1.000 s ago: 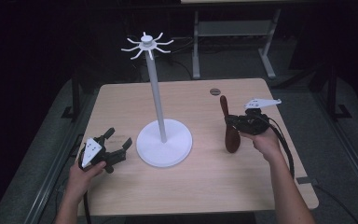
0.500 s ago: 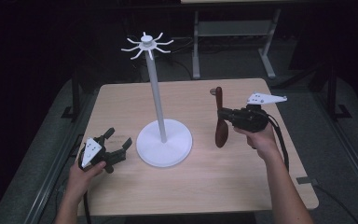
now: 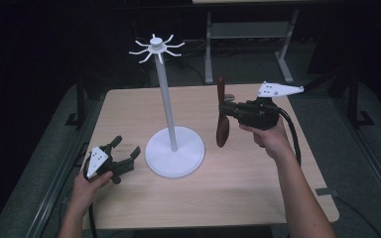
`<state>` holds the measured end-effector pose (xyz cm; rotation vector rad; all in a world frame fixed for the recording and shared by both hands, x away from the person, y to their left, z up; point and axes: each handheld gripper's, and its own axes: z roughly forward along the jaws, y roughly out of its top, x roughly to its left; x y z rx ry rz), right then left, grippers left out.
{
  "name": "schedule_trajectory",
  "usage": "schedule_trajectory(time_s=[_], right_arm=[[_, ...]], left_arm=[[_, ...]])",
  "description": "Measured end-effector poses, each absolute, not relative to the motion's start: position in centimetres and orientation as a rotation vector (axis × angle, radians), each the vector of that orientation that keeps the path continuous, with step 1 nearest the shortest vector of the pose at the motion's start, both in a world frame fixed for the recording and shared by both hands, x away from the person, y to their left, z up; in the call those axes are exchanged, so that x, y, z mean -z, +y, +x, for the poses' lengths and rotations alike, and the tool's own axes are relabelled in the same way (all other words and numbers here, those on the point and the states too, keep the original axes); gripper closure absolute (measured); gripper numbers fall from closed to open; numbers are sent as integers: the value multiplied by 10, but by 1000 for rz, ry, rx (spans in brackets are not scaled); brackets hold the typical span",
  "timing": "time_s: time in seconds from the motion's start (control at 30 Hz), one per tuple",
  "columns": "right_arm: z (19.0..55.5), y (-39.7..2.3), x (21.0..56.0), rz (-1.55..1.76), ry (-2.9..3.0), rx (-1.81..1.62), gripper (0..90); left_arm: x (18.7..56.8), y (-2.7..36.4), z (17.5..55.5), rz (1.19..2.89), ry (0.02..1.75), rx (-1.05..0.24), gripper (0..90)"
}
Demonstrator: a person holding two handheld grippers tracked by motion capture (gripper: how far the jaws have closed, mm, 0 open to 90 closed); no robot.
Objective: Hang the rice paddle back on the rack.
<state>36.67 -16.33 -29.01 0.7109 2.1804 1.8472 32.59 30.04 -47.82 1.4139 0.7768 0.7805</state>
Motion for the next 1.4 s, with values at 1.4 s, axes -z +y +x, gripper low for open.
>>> schedule_trajectory(time_s=[1.4], right_arm=[[380,-84,213,445,2210,-1858,778]], left_arm=[[478,300,326,1418,776,-777,134]])
